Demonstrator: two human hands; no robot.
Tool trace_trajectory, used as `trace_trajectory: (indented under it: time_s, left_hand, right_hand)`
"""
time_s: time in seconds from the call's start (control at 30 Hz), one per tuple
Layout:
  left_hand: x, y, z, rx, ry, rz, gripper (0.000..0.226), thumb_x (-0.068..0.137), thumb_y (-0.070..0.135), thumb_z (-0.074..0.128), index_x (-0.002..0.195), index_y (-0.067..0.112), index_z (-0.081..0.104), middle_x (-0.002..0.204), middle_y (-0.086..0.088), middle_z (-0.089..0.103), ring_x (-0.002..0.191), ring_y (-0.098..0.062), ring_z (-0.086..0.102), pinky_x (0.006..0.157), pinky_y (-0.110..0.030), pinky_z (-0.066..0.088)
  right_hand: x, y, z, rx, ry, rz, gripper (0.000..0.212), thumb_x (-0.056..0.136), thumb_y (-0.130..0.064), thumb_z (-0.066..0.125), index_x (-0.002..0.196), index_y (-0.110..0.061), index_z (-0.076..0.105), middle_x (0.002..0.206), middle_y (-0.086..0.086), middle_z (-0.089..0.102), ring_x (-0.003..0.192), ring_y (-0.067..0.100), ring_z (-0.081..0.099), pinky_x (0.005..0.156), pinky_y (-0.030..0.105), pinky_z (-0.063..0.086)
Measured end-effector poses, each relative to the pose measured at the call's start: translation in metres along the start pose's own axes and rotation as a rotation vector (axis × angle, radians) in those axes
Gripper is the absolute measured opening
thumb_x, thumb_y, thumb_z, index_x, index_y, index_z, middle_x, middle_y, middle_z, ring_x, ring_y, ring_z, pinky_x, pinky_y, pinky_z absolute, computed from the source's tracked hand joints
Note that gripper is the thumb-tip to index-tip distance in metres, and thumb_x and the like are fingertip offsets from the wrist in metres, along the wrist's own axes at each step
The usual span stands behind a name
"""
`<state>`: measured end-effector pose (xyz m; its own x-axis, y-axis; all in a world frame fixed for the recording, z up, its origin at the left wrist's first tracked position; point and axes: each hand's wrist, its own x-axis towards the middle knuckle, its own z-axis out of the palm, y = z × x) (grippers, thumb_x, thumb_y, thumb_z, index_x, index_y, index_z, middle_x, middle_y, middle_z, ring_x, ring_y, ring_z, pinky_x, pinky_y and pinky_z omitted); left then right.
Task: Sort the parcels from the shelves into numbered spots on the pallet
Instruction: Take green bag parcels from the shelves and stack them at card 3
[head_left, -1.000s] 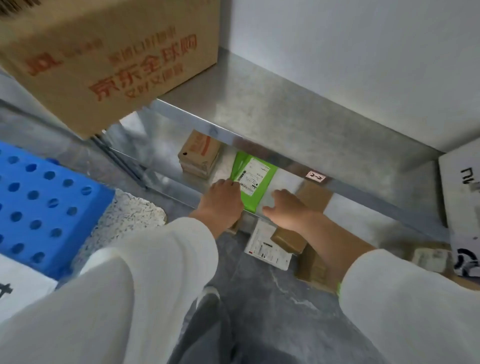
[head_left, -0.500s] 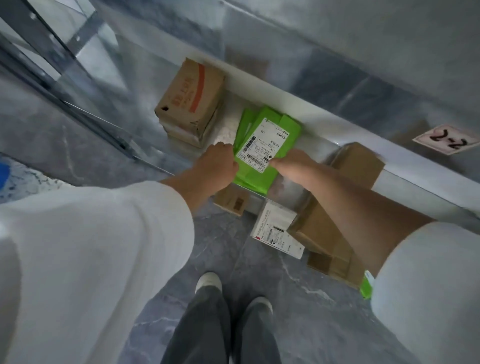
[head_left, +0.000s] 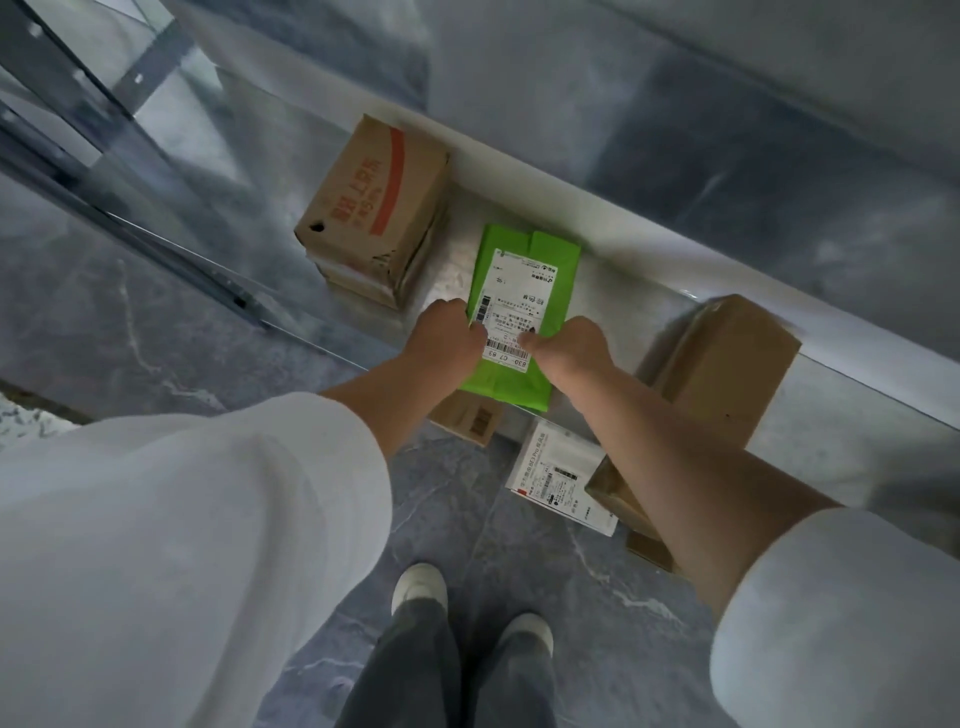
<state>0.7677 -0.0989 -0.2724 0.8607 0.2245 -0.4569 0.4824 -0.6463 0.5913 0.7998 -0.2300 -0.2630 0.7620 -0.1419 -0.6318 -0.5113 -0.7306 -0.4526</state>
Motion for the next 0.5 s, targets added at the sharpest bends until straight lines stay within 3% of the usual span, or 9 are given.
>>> trace_trajectory:
  time_s: [0.07,0.13,0.23,0.27,0.33,0.43,0.5]
  left_hand:
    - [0.001,0.007,0.000,-0.125,-0.012,-0.103,0.019,0.094,0.015,0.047,0.082,0.002,0.055,0.075,-0.008,0.051,0.067,-0.022,0.046,0.047,-0.029,0.028]
    - [0.001,0.008,0.001,-0.236,0.001,-0.208,0.024,0.094,0.015,0.049,0.076,0.001,0.055,0.069,-0.007,0.052,0.063,-0.021,0.047,0.045,-0.028,0.028]
    - [-0.001,0.002,0.000,-0.313,0.029,-0.261,0.031,0.095,0.017,0.051,0.095,-0.010,0.066,0.088,-0.019,0.067,0.082,-0.032,0.063,0.062,-0.037,0.048]
    - [-0.004,0.000,0.000,-0.314,0.047,-0.260,0.033,0.096,0.018,0.051,0.098,-0.011,0.067,0.094,-0.023,0.068,0.088,-0.035,0.065,0.069,-0.040,0.051]
    - [-0.012,-0.001,-0.002,-0.320,0.080,-0.246,0.034,0.098,0.017,0.050,0.098,-0.012,0.067,0.095,-0.025,0.068,0.090,-0.036,0.065,0.068,-0.040,0.048]
    - [-0.026,0.006,-0.006,-0.353,0.118,-0.242,0.033,0.099,0.018,0.048,0.093,-0.010,0.066,0.080,-0.018,0.064,0.078,-0.029,0.058,0.054,-0.026,0.038]
    - [-0.039,0.015,-0.012,-0.430,0.125,-0.248,0.029,0.098,0.020,0.049,0.086,0.000,0.065,0.068,-0.009,0.056,0.072,-0.024,0.053,0.045,-0.020,0.035]
  right_hand:
    - [0.001,-0.002,0.007,0.141,0.015,0.084,0.038,0.080,-0.032,0.071,0.106,-0.006,0.062,0.118,0.010,0.059,0.088,0.027,0.064,0.075,0.033,0.055]
    - [0.002,-0.004,0.008,0.281,0.019,0.155,0.035,0.078,-0.029,0.074,0.101,-0.007,0.060,0.117,0.012,0.058,0.095,0.030,0.062,0.083,0.041,0.056]
    - [0.000,-0.009,0.003,0.451,-0.035,0.234,0.028,0.080,-0.022,0.075,0.080,-0.009,0.050,0.112,0.015,0.061,0.095,0.033,0.063,0.085,0.047,0.055]
    - [-0.002,-0.010,0.001,0.463,-0.052,0.245,0.028,0.082,-0.019,0.074,0.077,-0.009,0.048,0.110,0.015,0.063,0.095,0.033,0.064,0.086,0.048,0.055]
    - [-0.005,-0.011,-0.003,0.445,-0.068,0.242,0.027,0.085,-0.014,0.072,0.078,-0.007,0.047,0.108,0.015,0.064,0.095,0.031,0.064,0.086,0.045,0.054]
    - [-0.017,-0.014,-0.013,0.453,-0.099,0.207,0.022,0.088,-0.011,0.068,0.099,0.000,0.052,0.113,0.015,0.062,0.097,0.028,0.061,0.078,0.036,0.050]
    - [-0.028,-0.015,-0.023,0.420,-0.111,0.175,0.035,0.088,-0.015,0.068,0.115,0.002,0.053,0.116,0.014,0.062,0.096,0.027,0.059,0.075,0.035,0.047]
